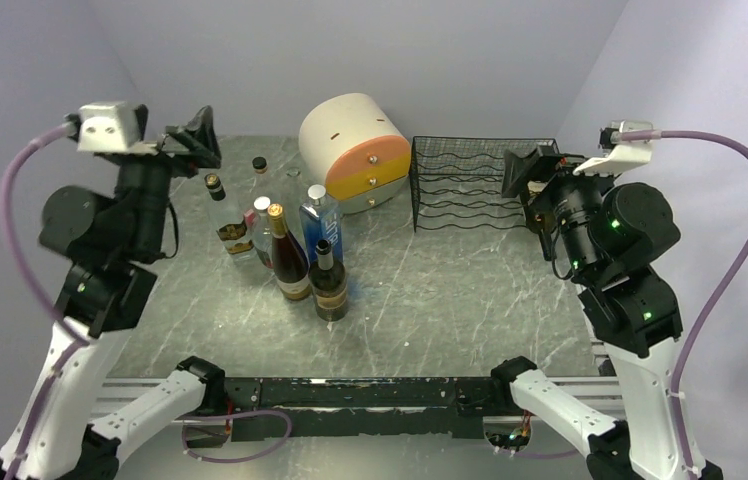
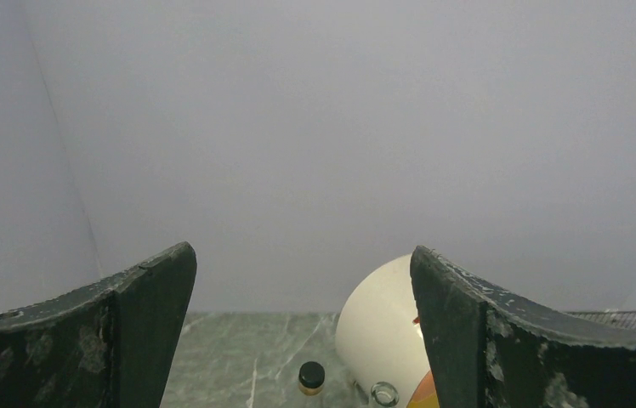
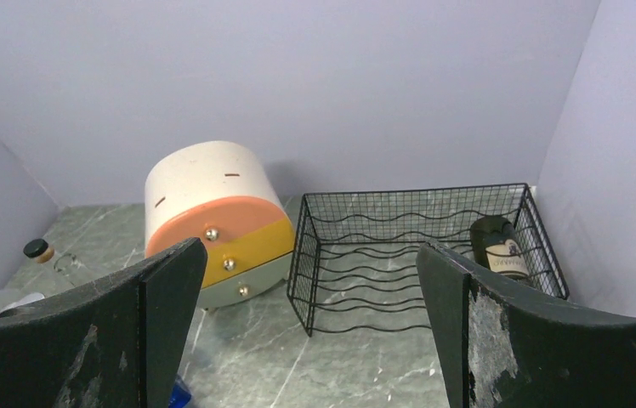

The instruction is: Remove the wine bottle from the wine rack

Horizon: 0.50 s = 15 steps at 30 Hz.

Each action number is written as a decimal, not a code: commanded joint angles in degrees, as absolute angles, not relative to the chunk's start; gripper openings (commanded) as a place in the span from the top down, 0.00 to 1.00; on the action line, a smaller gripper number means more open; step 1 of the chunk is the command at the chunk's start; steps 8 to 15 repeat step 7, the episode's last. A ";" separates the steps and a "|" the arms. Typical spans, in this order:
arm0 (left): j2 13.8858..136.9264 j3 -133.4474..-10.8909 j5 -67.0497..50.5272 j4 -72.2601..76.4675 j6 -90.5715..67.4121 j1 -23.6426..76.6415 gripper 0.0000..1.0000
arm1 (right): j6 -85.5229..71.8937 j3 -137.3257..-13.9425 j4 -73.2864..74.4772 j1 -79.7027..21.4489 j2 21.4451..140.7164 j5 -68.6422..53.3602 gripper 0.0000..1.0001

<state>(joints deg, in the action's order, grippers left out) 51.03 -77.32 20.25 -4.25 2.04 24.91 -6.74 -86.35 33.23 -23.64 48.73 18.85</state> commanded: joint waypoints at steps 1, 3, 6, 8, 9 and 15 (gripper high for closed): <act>48.02 -75.71 18.04 -4.34 1.18 24.47 0.01 | -6.06 -87.95 30.74 -23.82 48.41 20.25 0.00; 47.38 -75.00 18.53 -4.73 1.14 24.48 0.01 | -5.20 -86.09 29.46 -23.83 47.72 20.34 0.00; 46.41 -74.00 18.45 -4.40 0.81 24.50 0.01 | -6.13 -85.97 31.51 -23.82 48.37 25.19 0.00; 46.16 -73.78 18.24 -4.27 0.77 24.51 0.01 | -6.59 -85.38 31.02 -23.79 47.38 25.11 0.00; 46.16 -73.78 18.24 -4.27 0.77 24.51 0.01 | -6.59 -85.38 31.02 -23.79 47.38 25.11 0.00; 46.16 -73.78 18.24 -4.27 0.77 24.51 0.01 | -6.59 -85.38 31.02 -23.79 47.38 25.11 0.00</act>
